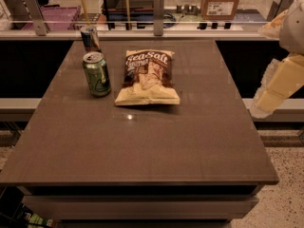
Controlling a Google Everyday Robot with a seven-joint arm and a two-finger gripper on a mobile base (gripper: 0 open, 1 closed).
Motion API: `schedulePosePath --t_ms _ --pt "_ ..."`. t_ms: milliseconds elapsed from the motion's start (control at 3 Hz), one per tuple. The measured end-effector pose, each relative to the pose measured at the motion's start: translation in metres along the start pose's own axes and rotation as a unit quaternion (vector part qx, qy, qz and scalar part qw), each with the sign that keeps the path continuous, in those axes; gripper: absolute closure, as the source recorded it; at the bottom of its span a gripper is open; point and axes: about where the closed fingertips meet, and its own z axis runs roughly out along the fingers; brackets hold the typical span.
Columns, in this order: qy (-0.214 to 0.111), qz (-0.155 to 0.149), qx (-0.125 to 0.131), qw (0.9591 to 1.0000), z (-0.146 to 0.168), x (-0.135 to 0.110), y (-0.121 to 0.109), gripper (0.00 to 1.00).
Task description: Pick green can
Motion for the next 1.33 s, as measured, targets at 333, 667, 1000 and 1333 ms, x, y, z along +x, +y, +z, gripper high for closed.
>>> schedulePosePath --t_ms 333,667,1000,1333 --pt "-0.093 0.043 0.004 0.9947 0.009 -0.023 -0.010 0.00" --pt "-0.163 0.068 0.002 0.9843 0.012 -0.044 -0.016 0.00" --pt "-0.242 0.071 -0.006 0.9677 0.019 -0.078 -0.026 0.00" --pt "-0.295 0.067 -0.013 0.9529 0.026 -0.109 -0.040 0.00"
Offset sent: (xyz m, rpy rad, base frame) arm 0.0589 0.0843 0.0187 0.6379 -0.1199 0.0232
